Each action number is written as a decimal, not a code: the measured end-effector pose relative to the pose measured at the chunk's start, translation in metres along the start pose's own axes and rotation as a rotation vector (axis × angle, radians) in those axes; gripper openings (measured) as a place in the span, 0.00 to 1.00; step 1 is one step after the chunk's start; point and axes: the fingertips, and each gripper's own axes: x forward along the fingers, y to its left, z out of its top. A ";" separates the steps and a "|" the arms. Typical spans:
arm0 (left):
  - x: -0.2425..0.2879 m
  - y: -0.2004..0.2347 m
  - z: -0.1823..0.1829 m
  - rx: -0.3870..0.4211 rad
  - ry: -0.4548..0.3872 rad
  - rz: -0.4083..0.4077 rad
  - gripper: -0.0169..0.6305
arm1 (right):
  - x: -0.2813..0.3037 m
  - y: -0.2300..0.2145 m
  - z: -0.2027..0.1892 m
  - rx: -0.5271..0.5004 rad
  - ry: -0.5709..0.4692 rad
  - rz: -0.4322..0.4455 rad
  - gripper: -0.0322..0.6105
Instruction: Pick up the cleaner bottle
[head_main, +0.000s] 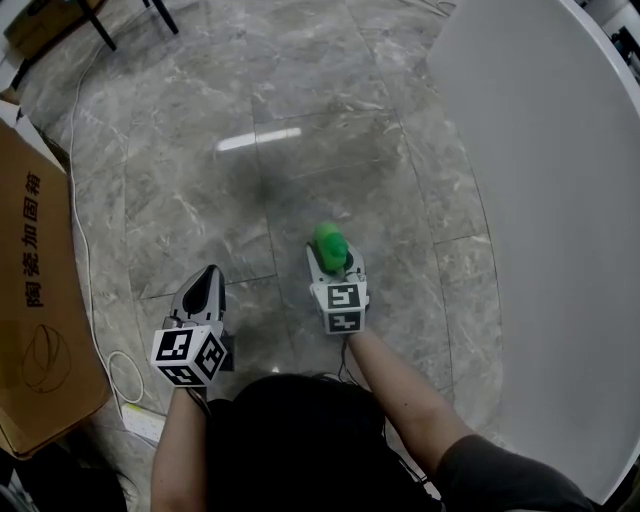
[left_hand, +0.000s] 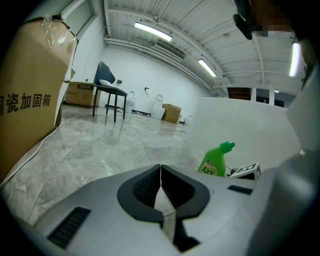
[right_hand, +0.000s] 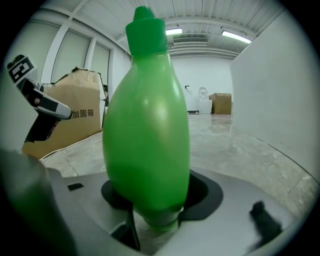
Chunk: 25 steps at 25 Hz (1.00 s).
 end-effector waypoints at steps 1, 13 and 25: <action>0.003 -0.002 0.000 0.006 0.001 -0.005 0.05 | 0.001 -0.002 0.000 0.008 0.003 0.006 0.39; 0.017 -0.013 -0.007 0.008 0.028 -0.057 0.05 | 0.003 -0.020 0.009 0.555 0.003 0.272 0.36; -0.074 -0.057 0.073 -0.055 0.057 -0.060 0.05 | -0.129 0.005 0.150 0.788 -0.042 0.359 0.36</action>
